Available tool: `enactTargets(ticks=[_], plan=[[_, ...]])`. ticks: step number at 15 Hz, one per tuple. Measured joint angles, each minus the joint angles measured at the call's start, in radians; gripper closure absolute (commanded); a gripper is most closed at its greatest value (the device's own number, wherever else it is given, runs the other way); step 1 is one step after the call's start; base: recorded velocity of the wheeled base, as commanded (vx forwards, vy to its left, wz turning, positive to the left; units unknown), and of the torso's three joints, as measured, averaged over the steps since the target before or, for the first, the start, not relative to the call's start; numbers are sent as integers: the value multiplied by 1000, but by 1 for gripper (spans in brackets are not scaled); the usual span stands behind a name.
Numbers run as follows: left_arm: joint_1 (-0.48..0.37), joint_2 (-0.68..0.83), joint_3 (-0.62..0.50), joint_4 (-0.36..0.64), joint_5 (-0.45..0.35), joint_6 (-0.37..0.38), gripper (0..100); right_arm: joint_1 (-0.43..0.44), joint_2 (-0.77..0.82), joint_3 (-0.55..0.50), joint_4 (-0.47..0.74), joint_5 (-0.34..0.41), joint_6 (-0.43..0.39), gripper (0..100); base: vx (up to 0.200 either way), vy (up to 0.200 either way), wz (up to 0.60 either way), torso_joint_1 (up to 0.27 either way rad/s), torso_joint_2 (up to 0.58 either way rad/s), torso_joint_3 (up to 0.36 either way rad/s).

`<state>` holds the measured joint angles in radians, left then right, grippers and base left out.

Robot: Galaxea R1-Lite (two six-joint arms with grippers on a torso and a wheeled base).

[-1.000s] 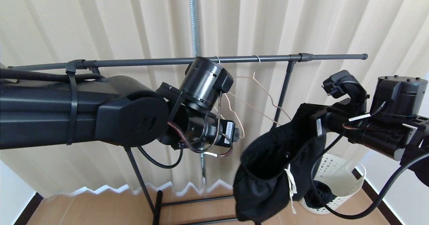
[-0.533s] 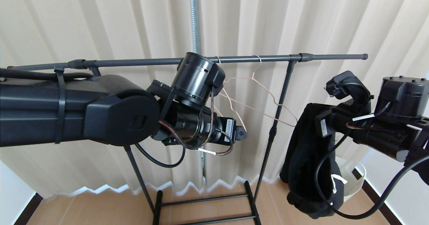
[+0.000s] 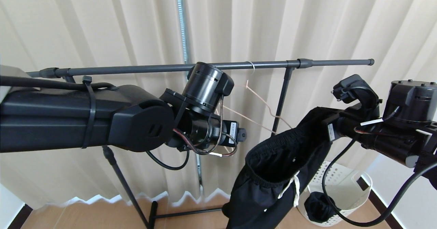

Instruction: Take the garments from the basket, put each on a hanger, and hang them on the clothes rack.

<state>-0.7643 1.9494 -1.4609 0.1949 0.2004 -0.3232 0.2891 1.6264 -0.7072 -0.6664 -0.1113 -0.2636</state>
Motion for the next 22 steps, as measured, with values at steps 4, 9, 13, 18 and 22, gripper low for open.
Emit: enactTargets(ticks=[4, 9, 13, 18, 22], plan=[[8, 20, 17, -62, 90, -1, 0, 1, 3, 2, 0, -1, 0, 100, 0, 0, 0, 0, 0, 0], [6, 47, 30, -95, 196, -5, 0, 1, 10, 2, -1, -1, 0, 100, 0, 0, 0, 0, 0, 0], [29, 127, -28, -94, 309, -24, 0, 2, 14, 2, 0, -1, 1, 100, 0, 0, 0, 0, 0, 0], [57, 155, -19, -86, 327, -36, 0, 2, 16, 1, 0, 0, 1, 100, 0, 0, 0, 0, 0, 0], [67, 118, 20, -85, 333, -36, 0, 3, 17, 2, -2, 0, 2, 100, 0, 0, 0, 0, 0, 0]])
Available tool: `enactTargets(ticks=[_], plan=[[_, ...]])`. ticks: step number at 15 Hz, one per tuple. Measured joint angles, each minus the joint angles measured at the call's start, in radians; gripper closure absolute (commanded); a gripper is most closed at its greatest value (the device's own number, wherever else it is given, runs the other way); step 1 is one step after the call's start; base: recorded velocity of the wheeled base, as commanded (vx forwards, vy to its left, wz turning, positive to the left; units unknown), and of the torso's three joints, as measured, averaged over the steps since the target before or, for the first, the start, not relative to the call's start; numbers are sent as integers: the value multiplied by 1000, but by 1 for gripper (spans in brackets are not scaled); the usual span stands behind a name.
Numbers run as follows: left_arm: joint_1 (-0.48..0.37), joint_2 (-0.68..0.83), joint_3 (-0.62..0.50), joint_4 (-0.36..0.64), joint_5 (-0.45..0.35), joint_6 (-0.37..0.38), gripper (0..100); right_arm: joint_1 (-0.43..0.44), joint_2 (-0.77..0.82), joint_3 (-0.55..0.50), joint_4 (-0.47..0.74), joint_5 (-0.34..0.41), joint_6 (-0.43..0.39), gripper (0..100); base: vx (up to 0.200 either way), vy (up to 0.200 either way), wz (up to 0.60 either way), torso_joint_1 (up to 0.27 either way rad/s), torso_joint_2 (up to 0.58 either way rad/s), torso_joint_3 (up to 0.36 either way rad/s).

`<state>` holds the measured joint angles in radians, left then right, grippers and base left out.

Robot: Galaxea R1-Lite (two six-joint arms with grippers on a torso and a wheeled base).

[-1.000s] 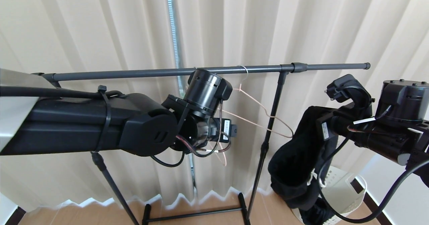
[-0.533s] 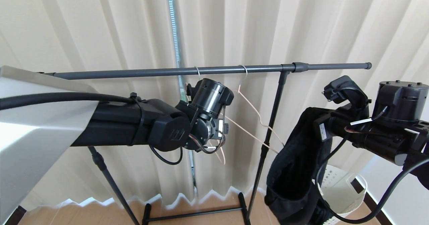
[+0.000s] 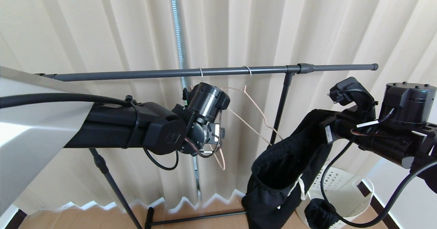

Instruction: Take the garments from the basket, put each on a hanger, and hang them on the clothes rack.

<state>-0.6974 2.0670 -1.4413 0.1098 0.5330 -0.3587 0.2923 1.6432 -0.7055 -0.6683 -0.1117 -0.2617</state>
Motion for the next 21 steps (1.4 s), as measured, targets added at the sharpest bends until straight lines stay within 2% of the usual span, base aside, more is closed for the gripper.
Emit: enactTargets(ticks=[6, 14, 15, 21], plan=[[5, 19, -36, 1, 5, 5, 0, 1, -1, 2, -2, -1, 0, 100, 0, 0, 0, 0, 0, 0], [10, 136, -173, 33, 5, 20, 0, 1, -2, 7, -3, -2, 0, 100, 0, 0, 0, 0, 0, 0], [14, 142, -178, 34, 6, 20, 100, 0, -2, 7, -3, -2, 0, 100, 0, 0, 0, 0, 0, 0], [11, 118, -145, 55, 9, 20, 100, 1, -2, 9, -3, -3, 0, 100, 0, 0, 0, 0, 0, 0]])
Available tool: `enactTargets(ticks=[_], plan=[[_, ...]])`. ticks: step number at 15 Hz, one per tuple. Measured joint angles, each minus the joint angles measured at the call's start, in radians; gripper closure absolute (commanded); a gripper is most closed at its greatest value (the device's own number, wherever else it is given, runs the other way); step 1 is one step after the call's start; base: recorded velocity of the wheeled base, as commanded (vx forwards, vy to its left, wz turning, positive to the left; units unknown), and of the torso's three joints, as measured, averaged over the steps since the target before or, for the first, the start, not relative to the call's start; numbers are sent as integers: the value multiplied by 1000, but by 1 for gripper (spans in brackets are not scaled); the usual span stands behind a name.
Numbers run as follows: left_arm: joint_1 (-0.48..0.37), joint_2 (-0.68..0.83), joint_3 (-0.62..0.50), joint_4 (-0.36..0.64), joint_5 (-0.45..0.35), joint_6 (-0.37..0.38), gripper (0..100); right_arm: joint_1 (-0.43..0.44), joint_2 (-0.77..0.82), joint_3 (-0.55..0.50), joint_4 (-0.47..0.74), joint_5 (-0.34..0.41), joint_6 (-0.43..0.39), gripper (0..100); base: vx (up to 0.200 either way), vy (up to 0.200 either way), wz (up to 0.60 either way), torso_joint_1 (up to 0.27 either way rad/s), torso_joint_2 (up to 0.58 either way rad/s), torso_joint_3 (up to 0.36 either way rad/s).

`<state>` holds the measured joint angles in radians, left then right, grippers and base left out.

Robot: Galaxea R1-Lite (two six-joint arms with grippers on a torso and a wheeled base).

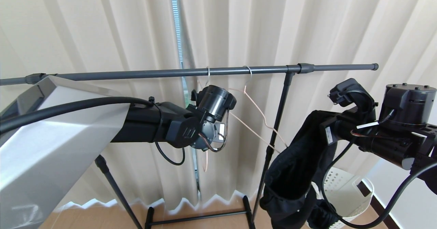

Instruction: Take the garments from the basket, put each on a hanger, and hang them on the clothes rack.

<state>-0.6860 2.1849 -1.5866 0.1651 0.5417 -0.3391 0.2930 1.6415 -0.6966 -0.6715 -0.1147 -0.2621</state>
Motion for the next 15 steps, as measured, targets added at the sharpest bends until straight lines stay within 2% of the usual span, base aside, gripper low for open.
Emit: enactTargets(ticks=[11, 15], plan=[[-3, -118, 89, 0, -1, 9, 100, 0, 0, 0, 0, 1, 0, 100, 0, 0, 0, 0, 0, 0], [-22, -187, 156, -6, -2, 31, 100, -1, 0, 0, 0, 0, 0, 100, 0, 0, 0, 0, 0, 0]])
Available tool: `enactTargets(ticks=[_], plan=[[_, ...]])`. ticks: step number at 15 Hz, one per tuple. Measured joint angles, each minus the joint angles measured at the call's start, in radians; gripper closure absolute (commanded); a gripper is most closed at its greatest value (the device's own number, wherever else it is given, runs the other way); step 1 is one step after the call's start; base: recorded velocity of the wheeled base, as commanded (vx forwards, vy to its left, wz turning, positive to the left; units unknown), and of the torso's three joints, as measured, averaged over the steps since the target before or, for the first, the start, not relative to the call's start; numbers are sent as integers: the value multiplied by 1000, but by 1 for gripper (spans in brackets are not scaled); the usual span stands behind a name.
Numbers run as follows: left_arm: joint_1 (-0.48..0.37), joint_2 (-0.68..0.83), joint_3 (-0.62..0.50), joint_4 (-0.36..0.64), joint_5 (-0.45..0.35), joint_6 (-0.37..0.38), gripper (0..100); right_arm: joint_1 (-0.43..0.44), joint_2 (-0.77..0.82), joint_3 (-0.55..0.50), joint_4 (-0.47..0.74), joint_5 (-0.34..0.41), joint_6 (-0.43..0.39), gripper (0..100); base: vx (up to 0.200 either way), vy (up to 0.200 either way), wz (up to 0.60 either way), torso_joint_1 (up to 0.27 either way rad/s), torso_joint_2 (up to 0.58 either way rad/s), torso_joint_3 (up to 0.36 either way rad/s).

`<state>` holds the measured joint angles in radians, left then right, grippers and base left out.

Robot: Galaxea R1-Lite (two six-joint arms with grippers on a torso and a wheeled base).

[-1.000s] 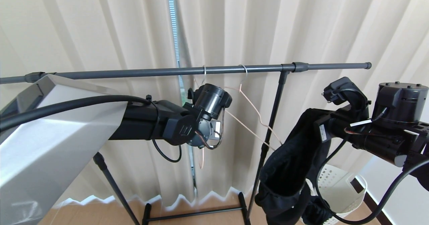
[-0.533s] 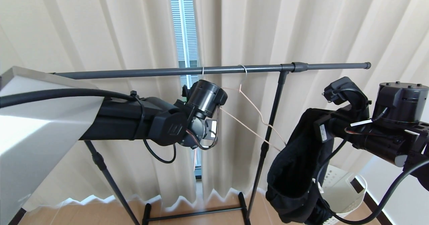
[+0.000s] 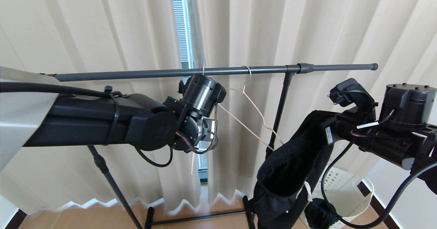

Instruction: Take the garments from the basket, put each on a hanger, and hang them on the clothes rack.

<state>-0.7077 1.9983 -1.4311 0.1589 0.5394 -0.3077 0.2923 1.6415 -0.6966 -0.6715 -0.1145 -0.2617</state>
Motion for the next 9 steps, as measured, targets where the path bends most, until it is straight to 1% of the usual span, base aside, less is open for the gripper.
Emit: enactTargets(ticks=[3, 6, 9], plan=[[-27, -70, 79, -1, 0, 21, 100, 0, -1, 0, 0, 0, 0, 100, 0, 0, 0, 0, 0, 0], [-56, -154, 183, -4, 0, 24, 100, 1, -8, 7, 0, -1, 0, 100, 0, 0, 0, 0, 0, 0], [-86, -264, 335, -30, -1, 26, 100, 27, -37, 29, 4, -6, -10, 100, 0, 0, 0, 0, 0, 0]])
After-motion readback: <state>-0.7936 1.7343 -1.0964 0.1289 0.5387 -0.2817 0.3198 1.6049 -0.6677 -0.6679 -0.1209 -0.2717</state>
